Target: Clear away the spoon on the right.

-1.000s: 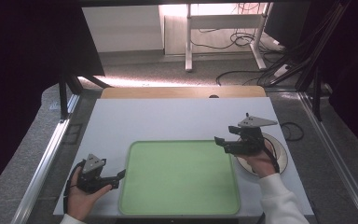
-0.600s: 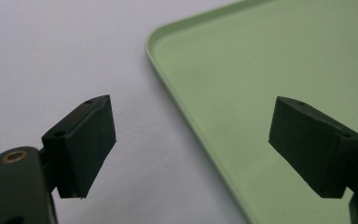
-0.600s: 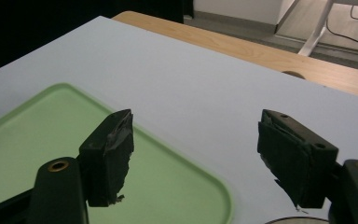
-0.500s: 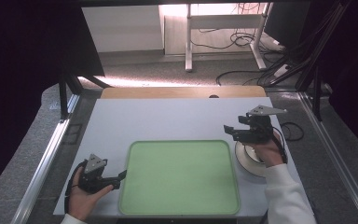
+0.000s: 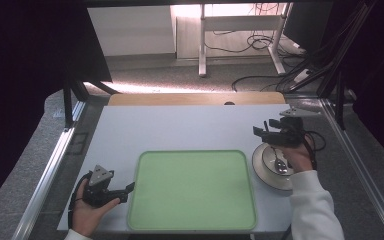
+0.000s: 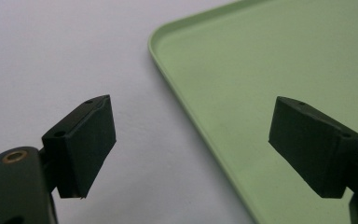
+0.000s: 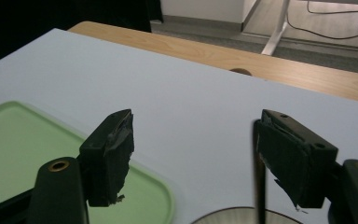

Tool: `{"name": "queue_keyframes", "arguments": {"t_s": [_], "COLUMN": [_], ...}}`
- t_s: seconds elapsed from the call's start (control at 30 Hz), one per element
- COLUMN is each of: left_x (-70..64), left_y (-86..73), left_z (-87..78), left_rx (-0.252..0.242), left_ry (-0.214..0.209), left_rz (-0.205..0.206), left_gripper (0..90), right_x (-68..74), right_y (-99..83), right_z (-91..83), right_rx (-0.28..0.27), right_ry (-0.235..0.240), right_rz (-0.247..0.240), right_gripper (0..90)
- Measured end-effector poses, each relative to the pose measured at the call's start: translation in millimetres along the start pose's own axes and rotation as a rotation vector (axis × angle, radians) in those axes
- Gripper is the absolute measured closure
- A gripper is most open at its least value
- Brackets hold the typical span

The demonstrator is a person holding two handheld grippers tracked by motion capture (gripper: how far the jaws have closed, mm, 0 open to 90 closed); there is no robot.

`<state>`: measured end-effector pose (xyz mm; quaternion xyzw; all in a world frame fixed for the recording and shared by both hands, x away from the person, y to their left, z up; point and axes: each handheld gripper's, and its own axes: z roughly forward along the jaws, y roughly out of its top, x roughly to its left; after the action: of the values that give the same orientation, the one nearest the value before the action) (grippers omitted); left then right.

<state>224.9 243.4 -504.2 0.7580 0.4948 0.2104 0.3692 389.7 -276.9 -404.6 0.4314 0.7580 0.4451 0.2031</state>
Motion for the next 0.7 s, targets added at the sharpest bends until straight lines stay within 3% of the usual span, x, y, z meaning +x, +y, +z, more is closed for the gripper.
{"name": "queue_keyframes", "arguments": {"t_s": [0.03, 0.27, 0.7], "left_x": [-0.5, 1.8, 0.1], "left_y": [-0.1, -1.8, -1.2], "left_z": [-1.0, -1.8, -0.3], "left_rx": [-0.005, 0.0, 0.004], "left_ry": [0.002, 0.001, -0.009], "left_rz": [0.006, 0.003, 0.002], "left_gripper": [14.1, 14.1, 14.1], "right_x": [-8.4, -30.2, -45.6], "right_y": [-1.4, -8.2, -19.7], "right_z": [-0.5, 6.2, 27.8], "right_rx": [0.004, 0.025, 0.115], "right_ry": [-0.023, -0.058, -0.054], "right_rz": [0.017, 0.066, 0.094], "right_gripper": [27.5, 29.8, 38.8]}}
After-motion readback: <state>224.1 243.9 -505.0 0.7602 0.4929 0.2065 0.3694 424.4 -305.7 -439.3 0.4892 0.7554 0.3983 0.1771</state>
